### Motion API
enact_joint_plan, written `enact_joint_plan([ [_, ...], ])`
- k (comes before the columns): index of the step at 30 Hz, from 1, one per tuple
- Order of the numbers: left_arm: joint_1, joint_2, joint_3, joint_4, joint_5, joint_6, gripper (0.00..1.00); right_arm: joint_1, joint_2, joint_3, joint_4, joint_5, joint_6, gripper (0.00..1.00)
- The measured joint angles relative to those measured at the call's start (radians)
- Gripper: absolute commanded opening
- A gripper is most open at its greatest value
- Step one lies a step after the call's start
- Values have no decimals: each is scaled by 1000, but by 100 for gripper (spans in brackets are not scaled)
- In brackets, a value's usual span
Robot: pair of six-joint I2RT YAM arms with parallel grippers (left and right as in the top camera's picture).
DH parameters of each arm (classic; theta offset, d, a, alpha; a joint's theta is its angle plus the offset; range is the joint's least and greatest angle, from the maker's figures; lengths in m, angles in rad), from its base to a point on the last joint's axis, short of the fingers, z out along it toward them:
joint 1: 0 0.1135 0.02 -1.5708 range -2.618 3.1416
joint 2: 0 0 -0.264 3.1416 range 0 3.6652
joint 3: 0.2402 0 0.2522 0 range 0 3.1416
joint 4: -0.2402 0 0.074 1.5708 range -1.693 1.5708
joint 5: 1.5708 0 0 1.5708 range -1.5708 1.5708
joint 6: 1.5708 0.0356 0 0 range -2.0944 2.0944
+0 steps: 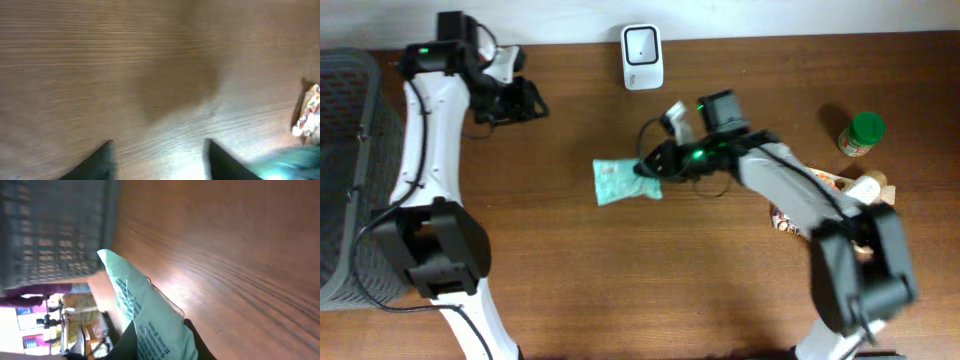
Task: Scan the item barcode
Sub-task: 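Release left gripper and lift wipes pack with right gripper, then hold the wipes pack in front of the scanner with right gripper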
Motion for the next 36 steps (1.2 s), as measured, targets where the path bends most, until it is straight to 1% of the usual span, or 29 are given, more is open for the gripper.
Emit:
enact_joint_plan([
  [3,40,0,0,0,-6,0,99,-88,-154,0,-39,-94,-5,11],
  [6,40,0,0,-1,-6,0,99,-179,-266,0,-131,-148,-8,12],
  [10,40,0,0,-1,-6,0,99,-259,-346,0,-202,-163,-8,12],
  [14,40,0,0,-1,-6,0,99,-254,-351,0,-206,-153,-2,11],
  [16,40,0,0,-1,-6,0,99,-227,-351,15,-212,-99,2,12],
  [18,40,0,0,0,-6,0,99,-175,-349,92,-240,-4,3,11],
  [19,40,0,0,0,-6,0,99,-134,-345,168,-277,87,-6,11],
  [20,40,0,0,-1,-6,0,99,-78,-330,268,-304,225,-31,11],
  [21,40,0,0,-1,-6,0,99,-42,-321,328,-304,337,-51,11],
  [22,40,0,0,0,-6,0,99,9,-314,366,-269,496,-85,11],
  [24,40,0,0,-1,-6,0,99,87,-282,388,-148,760,-174,11],
  [25,40,0,0,-2,-6,0,99,134,-240,394,-70,927,-248,8],
  [26,40,0,0,0,-6,0,99,161,-199,393,-17,1039,-315,7],
  [27,40,0,0,-2,-6,0,99,181,-145,393,80,1136,-389,5],
  [29,40,0,0,-3,-5,0,99,192,-43,393,252,1259,-542,4],
  [31,40,0,0,-1,-6,0,99,191,81,391,459,1358,-734,5],
  [32,40,0,0,0,-6,0,99,190,139,386,554,1393,-835,7],
  [34,40,0,1,-2,-5,0,99,188,232,388,759,1423,-1000,8],
  [36,40,0,1,0,-6,0,99,185,325,388,908,1435,-1166,9],
])
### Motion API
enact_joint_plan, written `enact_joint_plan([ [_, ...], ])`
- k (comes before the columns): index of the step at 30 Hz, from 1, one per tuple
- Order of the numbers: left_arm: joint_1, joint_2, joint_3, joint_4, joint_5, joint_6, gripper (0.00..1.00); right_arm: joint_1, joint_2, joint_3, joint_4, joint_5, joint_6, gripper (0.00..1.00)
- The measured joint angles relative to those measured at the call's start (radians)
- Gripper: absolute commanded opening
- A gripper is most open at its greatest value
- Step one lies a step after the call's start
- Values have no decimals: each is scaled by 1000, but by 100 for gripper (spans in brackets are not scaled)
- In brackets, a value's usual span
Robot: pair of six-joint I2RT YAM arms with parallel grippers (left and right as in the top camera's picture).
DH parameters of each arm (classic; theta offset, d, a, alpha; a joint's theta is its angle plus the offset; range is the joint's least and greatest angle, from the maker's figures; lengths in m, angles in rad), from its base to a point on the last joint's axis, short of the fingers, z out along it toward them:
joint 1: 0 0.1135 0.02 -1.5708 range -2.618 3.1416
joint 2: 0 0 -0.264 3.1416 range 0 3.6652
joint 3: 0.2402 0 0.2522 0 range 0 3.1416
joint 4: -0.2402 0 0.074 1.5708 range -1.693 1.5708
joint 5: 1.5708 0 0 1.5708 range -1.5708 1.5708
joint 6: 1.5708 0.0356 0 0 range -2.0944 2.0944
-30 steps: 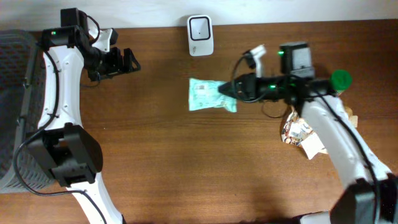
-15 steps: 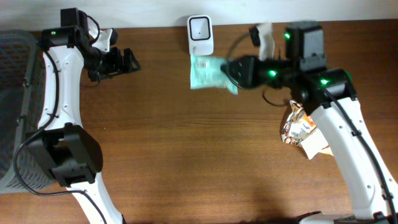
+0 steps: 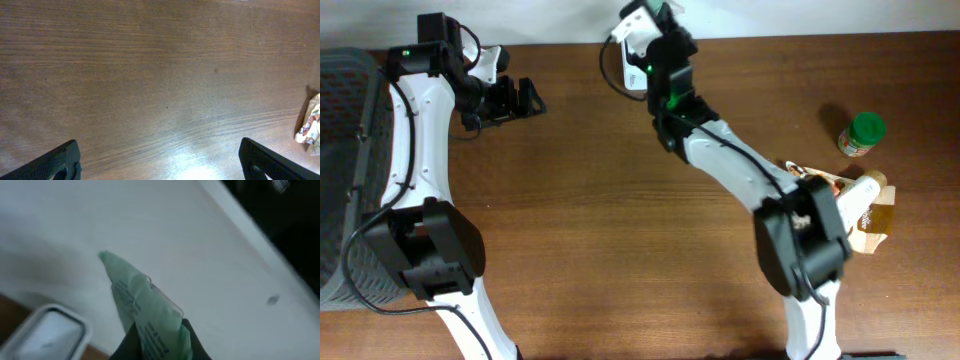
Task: Scan the item barcode
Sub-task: 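Hold the wipes pack in front of the scanner with right gripper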
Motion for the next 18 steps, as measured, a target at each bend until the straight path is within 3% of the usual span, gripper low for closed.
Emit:
enact_joint_plan([
  [4,0,0,0,-1,0,0,99,-20,160,0,113,-40,-259,10],
  [6,0,0,0,0,0,0,99,-35,200,0,130,-59,-302,10],
  [18,0,0,0,-1,0,0,99,-62,229,0,281,-156,-353,11],
])
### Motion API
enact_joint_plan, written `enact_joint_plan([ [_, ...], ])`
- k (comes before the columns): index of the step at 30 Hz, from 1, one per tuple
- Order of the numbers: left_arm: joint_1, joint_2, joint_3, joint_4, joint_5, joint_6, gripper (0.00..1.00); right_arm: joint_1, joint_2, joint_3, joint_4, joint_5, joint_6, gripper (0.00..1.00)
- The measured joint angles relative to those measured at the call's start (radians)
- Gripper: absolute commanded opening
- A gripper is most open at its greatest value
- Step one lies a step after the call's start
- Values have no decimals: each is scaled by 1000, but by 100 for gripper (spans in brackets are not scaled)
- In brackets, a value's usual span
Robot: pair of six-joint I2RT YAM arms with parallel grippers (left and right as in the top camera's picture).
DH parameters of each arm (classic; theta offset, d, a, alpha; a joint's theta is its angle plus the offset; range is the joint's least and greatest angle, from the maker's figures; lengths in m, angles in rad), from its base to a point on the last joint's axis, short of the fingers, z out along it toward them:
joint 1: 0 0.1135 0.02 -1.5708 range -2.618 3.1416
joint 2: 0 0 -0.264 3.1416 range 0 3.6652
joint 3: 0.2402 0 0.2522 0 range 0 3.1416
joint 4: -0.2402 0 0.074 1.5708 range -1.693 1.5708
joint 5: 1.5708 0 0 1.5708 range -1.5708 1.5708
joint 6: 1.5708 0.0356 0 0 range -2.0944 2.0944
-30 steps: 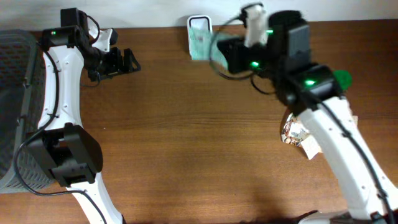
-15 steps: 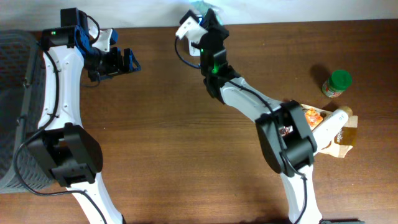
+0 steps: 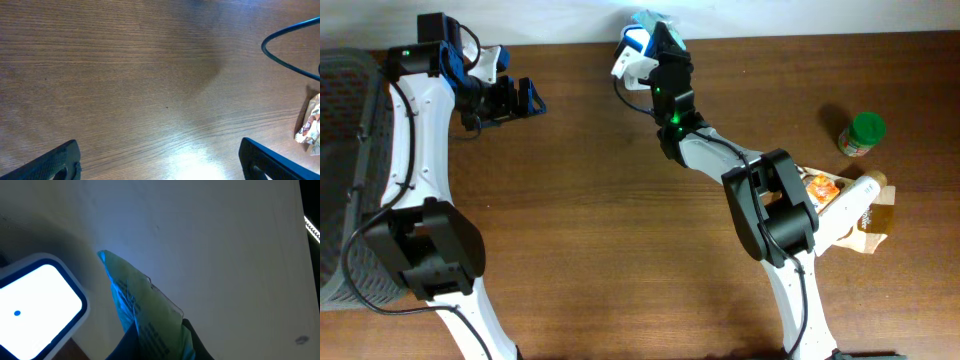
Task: Scan the item barcode
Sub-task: 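Hold the wipes pack in front of the scanner with right gripper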
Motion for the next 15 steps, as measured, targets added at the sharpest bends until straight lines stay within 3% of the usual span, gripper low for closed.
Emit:
enact_joint_plan([
  [15,0,0,0,0,0,0,99,40,0,0,-2,-8,-2,10],
])
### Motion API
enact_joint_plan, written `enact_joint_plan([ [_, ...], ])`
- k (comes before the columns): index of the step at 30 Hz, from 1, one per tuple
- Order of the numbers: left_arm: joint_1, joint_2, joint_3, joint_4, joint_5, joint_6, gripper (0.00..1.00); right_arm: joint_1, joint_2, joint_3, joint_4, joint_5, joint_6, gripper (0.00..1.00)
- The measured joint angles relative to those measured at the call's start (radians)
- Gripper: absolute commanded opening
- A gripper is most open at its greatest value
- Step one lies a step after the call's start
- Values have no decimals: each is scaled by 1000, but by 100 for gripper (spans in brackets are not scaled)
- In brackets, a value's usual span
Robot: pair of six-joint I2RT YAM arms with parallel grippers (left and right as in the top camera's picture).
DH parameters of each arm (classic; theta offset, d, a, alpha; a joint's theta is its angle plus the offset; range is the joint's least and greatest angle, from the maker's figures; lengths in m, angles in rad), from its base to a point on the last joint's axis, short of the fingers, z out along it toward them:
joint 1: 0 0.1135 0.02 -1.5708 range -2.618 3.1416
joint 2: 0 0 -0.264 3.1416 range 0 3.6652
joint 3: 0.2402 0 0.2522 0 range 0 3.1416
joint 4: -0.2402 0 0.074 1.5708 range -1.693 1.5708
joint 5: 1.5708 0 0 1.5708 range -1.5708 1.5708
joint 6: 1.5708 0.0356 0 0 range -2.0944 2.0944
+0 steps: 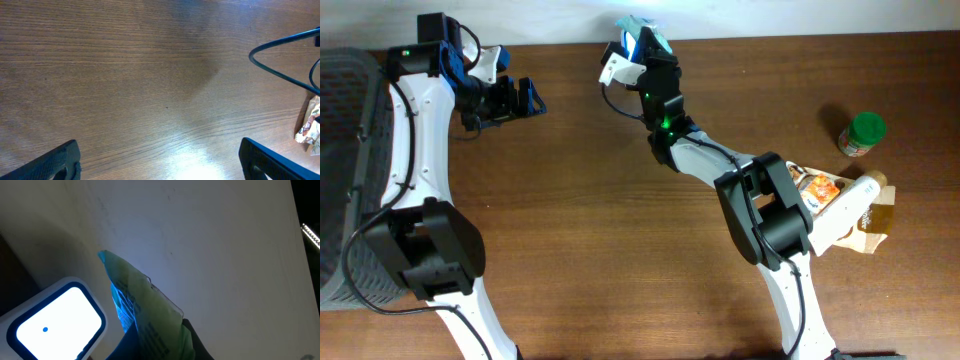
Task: Scan the item barcode
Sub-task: 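Hold the wipes pack in front of the scanner with right gripper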
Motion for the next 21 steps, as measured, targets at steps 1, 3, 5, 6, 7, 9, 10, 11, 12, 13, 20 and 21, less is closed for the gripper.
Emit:
enact_joint_plan([
  [1,0,0,0,0,0,0,99,0,0,0,0,5,0,10],
  [3,0,0,0,0,0,0,99,0,-4,0,-4,19,0,10],
  [5,0,0,0,0,0,0,99,3,-37,-2,-48,31,0,10],
  [6,0,0,0,0,0,0,99,4,-60,-2,-79,34,7,10],
  [7,0,0,0,0,0,0,99,7,-119,-7,-151,38,39,10],
  [9,0,0,0,-2,1,0,99,21,-267,-5,-369,39,167,10],
  [10,0,0,0,-3,0,0,99,29,-325,-3,-430,39,219,10],
  [11,0,0,0,-3,0,0,99,37,-386,5,-562,24,301,10],
  [12,0,0,0,-1,0,0,99,45,-455,5,-672,2,392,10],
  [13,0,0,0,-2,0,0,99,48,-506,10,-780,-23,482,10],
  [20,0,0,0,-2,0,0,99,51,-869,12,-1647,-369,1207,13],
  [21,0,0,0,-2,0,0,99,49,-876,14,-1723,-381,1231,13],
])
